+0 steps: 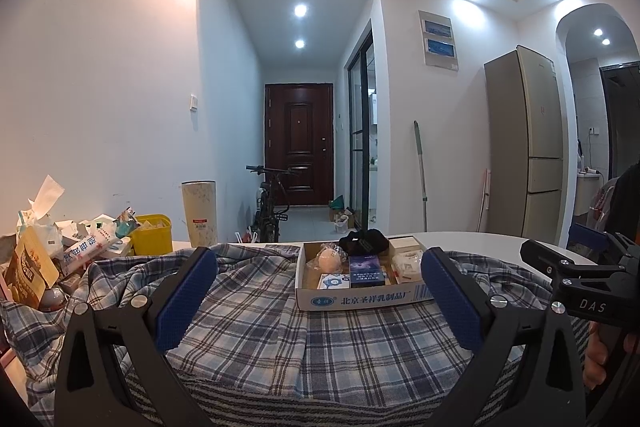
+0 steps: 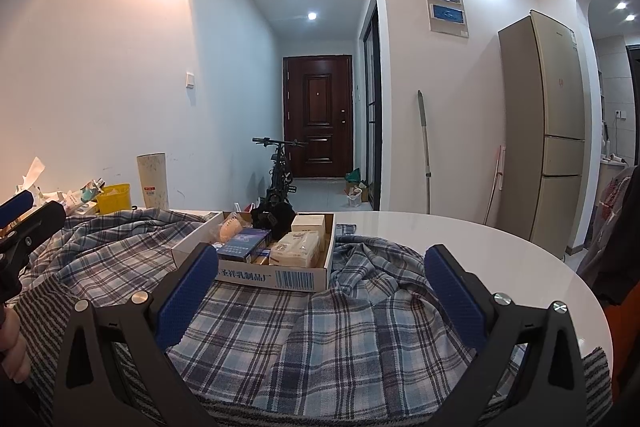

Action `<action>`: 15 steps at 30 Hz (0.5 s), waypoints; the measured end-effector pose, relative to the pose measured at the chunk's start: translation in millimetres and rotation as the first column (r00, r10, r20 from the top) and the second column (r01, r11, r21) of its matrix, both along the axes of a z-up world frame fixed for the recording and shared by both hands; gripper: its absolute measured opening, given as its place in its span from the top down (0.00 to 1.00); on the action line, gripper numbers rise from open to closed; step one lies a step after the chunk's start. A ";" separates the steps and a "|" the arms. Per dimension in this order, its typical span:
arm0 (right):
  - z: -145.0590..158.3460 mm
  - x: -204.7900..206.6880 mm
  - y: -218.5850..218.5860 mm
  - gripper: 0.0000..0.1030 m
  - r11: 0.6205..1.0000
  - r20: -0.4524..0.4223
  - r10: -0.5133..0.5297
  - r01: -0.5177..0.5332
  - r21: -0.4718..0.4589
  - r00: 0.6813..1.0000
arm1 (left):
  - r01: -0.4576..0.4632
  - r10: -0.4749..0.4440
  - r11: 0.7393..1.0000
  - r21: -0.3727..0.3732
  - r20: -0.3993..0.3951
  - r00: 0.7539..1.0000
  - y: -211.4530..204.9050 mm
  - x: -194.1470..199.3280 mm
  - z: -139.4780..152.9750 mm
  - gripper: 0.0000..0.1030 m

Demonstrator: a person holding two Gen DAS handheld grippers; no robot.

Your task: Organize objects

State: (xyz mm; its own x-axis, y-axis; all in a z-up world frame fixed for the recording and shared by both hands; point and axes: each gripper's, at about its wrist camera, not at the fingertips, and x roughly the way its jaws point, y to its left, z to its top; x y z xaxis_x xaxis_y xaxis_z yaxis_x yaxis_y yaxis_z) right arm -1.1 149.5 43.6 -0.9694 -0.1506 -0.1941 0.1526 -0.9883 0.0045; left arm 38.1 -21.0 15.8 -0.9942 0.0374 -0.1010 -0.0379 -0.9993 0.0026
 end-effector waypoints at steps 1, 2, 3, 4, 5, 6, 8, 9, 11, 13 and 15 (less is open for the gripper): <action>0.0 -0.1 0.0 0.00 1.000 0.000 0.000 0.000 0.000 1.000 | 0.000 0.000 1.000 -0.002 0.000 1.000 0.0 0.0 -0.1 0.00; 0.0 -0.1 0.0 0.00 1.000 0.000 0.000 0.000 0.000 1.000 | 0.000 0.000 1.000 -0.002 0.000 1.000 0.1 -0.1 -0.1 0.00; 0.0 0.0 0.0 0.00 1.000 0.000 0.000 0.000 0.000 1.000 | 0.000 0.000 1.000 -0.001 0.000 1.000 0.2 -0.1 0.0 0.00; 0.1 0.0 0.0 0.00 1.000 0.000 0.000 0.000 0.000 1.000 | 0.000 0.000 1.000 -0.002 0.001 1.000 0.2 -0.3 -0.1 0.00; 0.1 0.0 0.1 0.00 1.000 0.000 0.000 0.000 0.000 1.000 | 0.000 0.000 1.000 -0.002 0.001 1.000 0.0 -0.2 -0.1 0.00; 0.1 0.0 0.1 0.00 1.000 0.000 0.000 0.000 0.000 1.000 | 0.000 0.000 1.000 -0.002 0.001 1.000 -0.1 0.0 -0.1 0.00; 0.1 0.0 0.1 0.00 1.000 0.000 0.000 0.000 0.000 1.000 | 0.000 0.000 1.000 -0.001 0.001 1.000 0.2 -0.3 0.0 0.00; 0.1 0.0 0.1 0.00 1.000 0.000 0.000 0.000 0.000 1.000 | 0.000 0.000 1.000 -0.002 0.002 1.000 0.2 -0.4 -0.3 0.00; 0.0 0.0 0.0 0.00 1.000 0.001 0.000 0.000 0.000 1.000 | 0.001 -0.001 1.000 -0.002 0.003 1.000 0.1 -0.6 -0.5 0.00; 0.1 0.1 0.1 0.00 1.000 0.000 0.000 0.000 0.000 1.000 | 0.001 -0.001 1.000 -0.002 0.002 1.000 -0.1 -0.4 -0.4 0.00; 0.2 0.1 0.1 0.00 1.000 0.000 0.000 0.000 0.000 1.000 | 0.001 -0.001 1.000 -0.002 0.003 1.000 0.0 -0.7 -0.2 0.00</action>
